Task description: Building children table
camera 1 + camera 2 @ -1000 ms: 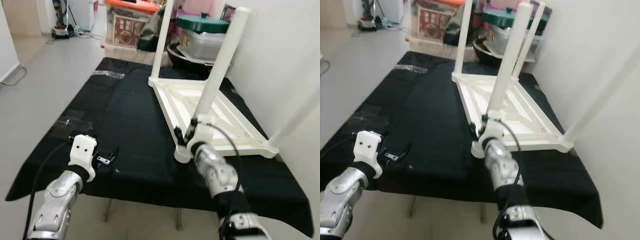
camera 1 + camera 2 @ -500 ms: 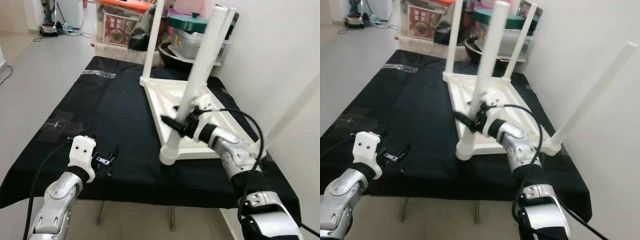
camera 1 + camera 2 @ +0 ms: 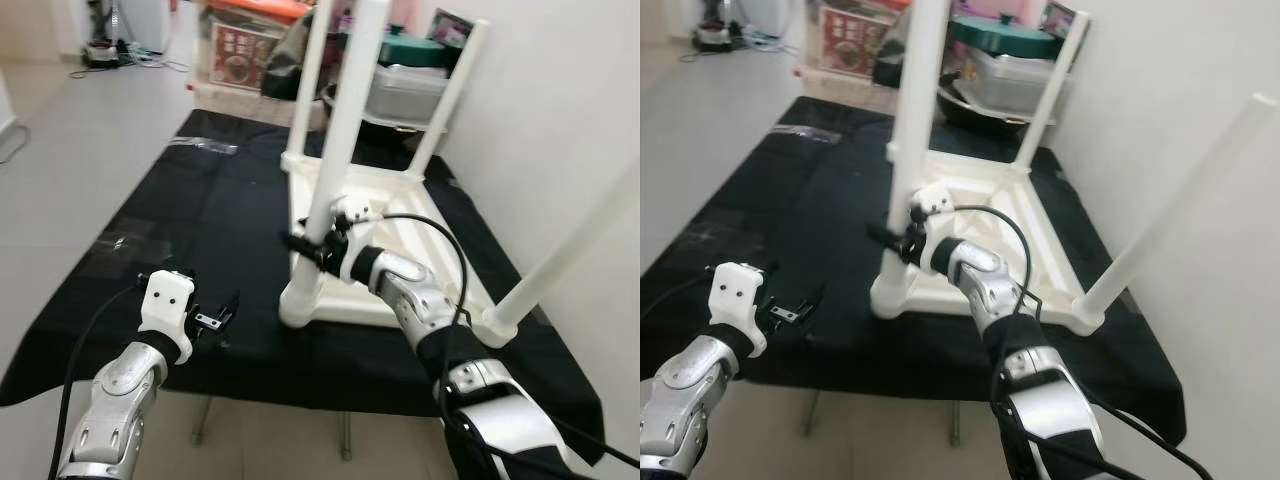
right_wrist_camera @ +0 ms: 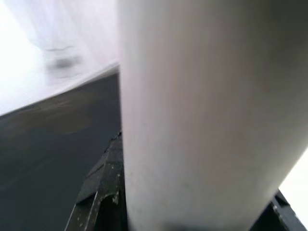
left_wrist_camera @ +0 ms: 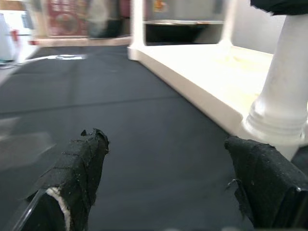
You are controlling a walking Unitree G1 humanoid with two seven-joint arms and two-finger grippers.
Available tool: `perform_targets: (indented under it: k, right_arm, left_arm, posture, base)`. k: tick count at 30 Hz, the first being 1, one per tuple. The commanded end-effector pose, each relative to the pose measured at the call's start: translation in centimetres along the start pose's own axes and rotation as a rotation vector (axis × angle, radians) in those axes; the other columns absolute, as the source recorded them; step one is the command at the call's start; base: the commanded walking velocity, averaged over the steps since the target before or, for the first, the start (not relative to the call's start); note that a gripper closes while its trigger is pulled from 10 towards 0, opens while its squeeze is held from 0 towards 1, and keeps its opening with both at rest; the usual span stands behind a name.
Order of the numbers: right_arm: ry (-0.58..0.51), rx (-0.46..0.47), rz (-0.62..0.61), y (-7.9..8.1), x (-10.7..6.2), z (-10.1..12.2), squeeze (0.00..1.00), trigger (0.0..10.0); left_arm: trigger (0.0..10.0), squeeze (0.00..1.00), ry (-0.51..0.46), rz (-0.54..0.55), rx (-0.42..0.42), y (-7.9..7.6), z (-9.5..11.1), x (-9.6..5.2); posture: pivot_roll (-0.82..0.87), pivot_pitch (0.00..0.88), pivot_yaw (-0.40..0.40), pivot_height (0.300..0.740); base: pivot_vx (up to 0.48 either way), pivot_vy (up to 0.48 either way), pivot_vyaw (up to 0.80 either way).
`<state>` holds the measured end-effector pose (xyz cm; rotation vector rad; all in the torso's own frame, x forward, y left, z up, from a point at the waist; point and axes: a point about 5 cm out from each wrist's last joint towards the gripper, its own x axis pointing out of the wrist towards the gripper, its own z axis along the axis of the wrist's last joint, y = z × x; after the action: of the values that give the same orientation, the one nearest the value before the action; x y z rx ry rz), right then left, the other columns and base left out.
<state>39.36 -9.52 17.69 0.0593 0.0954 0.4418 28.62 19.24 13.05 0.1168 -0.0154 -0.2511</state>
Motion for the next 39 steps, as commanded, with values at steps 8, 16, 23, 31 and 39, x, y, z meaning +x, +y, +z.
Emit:
perform_targets:
  k: [8, 16, 23, 31, 39]
  right_arm:
    - [0.236, 0.008, -0.631, -5.2, -5.4, -6.3, 0.00, 0.0]
    - [-0.041, 0.039, -0.095, -0.4, -3.8, -1.3, 0.00, 10.0]
    - [-0.143, -0.066, 0.325, 0.7, -4.4, 1.0, 0.00, 10.0]
    - [-0.064, -0.131, 0.718, 3.4, -5.2, -0.2, 0.00, 10.0]
    - [0.040, -0.061, 0.128, 1.8, -1.8, -3.1, 0.00, 0.0]
  left_arm:
    - [10.0, 0.00, -0.007, -0.015, -0.010, -0.2, -0.1, -0.1]
    - [10.0, 0.00, -0.002, -0.016, -0.003, 0.1, -0.2, 0.1]
    - [10.0, 0.00, -0.005, -0.012, -0.005, 0.1, -0.2, 0.2]
    - [10.0, 0.00, -0.005, -0.012, -0.009, 0.1, -0.3, 0.3]
    - [10.0, 0.00, -0.007, -0.008, -0.011, 0.2, -0.2, 0.2]
  posture:
    - [0.16, 0.000, -0.218, 0.740]
    - [0.14, 0.000, -0.206, 0.740]
    - [0.15, 0.000, -0.213, 0.740]
    - [0.17, 0.000, -0.223, 0.740]
    - [0.17, 0.000, -0.222, 0.740]
  base:
    - [0.000, 0.000, 0.00]
    - [0.000, 0.000, 0.00]
    - [0.000, 0.000, 0.00]
    - [0.000, 0.000, 0.00]
    - [0.000, 0.000, 0.00]
